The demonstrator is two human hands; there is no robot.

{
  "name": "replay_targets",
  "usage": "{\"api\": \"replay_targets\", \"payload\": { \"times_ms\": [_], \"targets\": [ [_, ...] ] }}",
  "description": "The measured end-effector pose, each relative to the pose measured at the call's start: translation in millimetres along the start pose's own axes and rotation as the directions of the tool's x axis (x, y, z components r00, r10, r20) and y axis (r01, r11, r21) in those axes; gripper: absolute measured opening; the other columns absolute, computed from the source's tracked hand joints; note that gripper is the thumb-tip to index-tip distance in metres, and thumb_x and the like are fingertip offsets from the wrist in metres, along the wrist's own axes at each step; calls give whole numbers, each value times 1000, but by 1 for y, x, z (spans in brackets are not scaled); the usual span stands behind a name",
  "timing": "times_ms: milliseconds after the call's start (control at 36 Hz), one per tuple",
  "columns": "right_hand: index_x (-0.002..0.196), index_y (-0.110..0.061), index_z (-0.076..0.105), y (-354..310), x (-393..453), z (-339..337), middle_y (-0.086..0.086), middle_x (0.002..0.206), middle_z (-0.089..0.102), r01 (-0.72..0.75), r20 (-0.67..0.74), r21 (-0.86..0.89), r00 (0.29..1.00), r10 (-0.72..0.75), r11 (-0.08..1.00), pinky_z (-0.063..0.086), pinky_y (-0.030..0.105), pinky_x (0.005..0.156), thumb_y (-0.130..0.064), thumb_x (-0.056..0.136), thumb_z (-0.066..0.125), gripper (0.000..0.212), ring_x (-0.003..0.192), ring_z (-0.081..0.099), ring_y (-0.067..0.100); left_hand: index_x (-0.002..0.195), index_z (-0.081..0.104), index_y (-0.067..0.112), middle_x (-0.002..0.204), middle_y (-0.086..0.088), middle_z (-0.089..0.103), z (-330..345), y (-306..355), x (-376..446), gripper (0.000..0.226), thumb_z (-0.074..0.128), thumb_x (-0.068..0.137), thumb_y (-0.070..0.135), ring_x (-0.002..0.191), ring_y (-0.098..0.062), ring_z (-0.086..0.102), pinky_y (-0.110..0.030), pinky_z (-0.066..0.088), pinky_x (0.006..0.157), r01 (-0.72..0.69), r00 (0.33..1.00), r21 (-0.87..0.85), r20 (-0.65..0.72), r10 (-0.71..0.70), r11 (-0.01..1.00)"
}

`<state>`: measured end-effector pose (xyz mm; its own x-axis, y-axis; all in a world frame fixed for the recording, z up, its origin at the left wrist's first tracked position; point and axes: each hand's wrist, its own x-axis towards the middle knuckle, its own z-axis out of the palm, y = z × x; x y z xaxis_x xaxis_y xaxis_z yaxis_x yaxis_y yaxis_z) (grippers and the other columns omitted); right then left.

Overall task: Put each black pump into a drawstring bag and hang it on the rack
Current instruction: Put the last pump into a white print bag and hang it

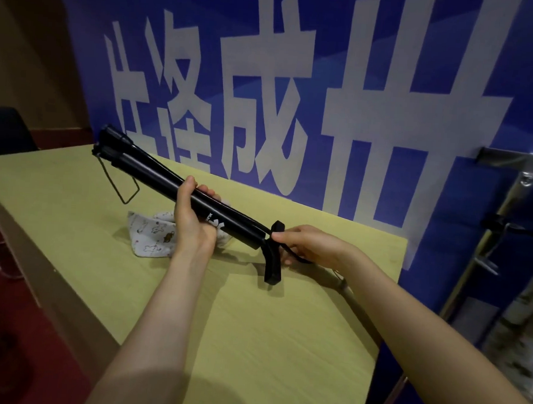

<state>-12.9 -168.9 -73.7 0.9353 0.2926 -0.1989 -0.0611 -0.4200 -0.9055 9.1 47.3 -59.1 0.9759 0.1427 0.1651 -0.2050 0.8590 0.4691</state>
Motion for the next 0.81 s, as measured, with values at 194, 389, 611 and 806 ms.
{"api": "replay_targets", "payload": {
  "times_ms": [194,389,611,806],
  "targets": [
    [108,-21,55,7,5,12,1,116,61,92,-204,68,976,-77,993,46,36,100,-41,84,70,35,109,58,19,93,58,20,77,3,63,-7,-4,3,17,69,86,30,76,-13,62,-42,54,92,29,999,105,-36,-25,994],
    [148,-19,35,15,8,20,-1,130,57,144,-279,-28,949,-146,989,44,32,98,-52,87,61,73,116,55,16,87,56,20,74,4,60,-8,-5,1,16,65,90,33,70,-10,60,-27,56,68,28,999,112,-20,-26,993],
    [149,-21,30,20,3,22,-1,127,58,113,-284,-75,950,-130,991,47,32,94,-63,83,59,84,114,56,16,84,55,18,68,2,58,-11,-6,0,23,65,89,38,64,-12,62,-28,57,63,69,996,118,-55,-63,991],
    [150,-21,26,23,0,26,0,121,59,149,-420,-16,896,-142,989,44,20,73,-52,87,63,79,101,58,10,119,57,16,93,-2,71,-13,-13,-1,48,62,87,52,85,-15,71,-38,56,85,103,995,173,-26,-100,980]
  ]
}}
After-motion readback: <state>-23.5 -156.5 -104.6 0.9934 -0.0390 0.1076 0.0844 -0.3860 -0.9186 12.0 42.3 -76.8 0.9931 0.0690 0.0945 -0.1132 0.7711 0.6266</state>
